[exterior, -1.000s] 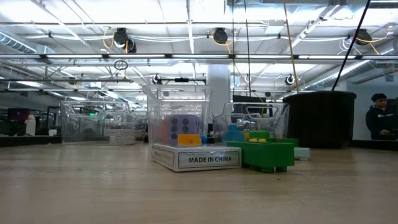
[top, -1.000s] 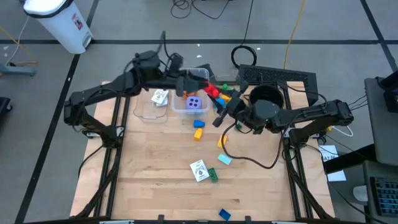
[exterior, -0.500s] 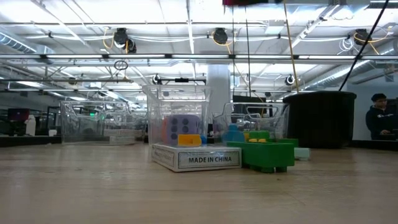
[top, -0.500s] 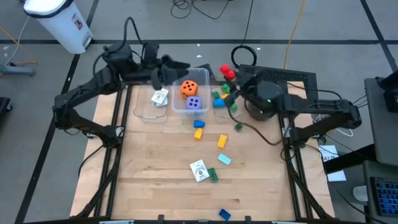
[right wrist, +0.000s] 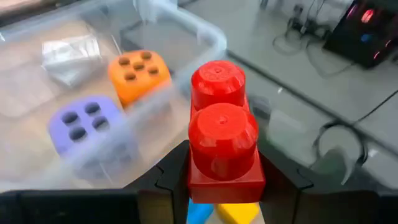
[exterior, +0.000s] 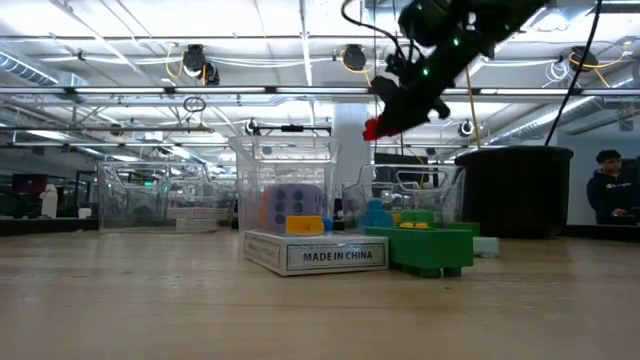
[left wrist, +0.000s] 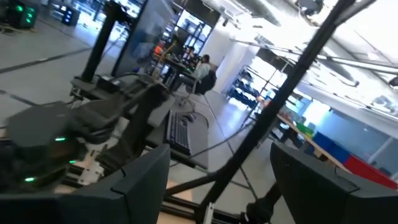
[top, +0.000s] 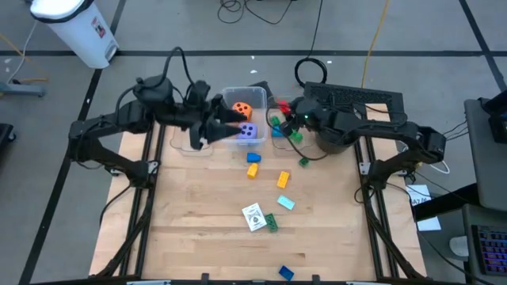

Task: Pick & Place Toys
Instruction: Put the red game piece into the right transparent bin

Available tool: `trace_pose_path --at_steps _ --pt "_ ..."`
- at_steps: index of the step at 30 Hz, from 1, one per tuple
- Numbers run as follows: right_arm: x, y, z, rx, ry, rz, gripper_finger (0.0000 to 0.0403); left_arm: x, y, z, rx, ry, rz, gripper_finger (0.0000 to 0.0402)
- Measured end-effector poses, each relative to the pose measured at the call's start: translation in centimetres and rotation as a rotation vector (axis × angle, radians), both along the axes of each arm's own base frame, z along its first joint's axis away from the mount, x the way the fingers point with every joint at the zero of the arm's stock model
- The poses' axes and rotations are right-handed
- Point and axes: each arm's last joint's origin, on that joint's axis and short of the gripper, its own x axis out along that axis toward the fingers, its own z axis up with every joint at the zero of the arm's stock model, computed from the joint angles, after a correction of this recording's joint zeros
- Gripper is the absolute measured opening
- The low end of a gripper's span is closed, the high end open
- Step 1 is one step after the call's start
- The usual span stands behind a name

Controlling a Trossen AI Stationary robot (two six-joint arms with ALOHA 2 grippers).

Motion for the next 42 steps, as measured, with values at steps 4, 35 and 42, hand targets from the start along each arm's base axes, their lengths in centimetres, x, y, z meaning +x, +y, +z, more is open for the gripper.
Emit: trace_pose_path --at_steps 4,35,42 --pt "-1.0 -1.0 -2.4 0.042 -0.122 -0.039 0.0129 0.4 -1.7 -0.2 0.021 0.003 -0.007 0.0274" --pt "3.2 -7.4 -8.8 0.265 0.059 0.121 0.0130 3.7 -1.5 -2.1 -0.025 0.060 0.096 0.0262" --pt "3.1 -7.4 -9.0 0.264 0.088 0.132 0.0130 3.7 -1.6 -2.1 -0.030 0.060 0.094 0.0248"
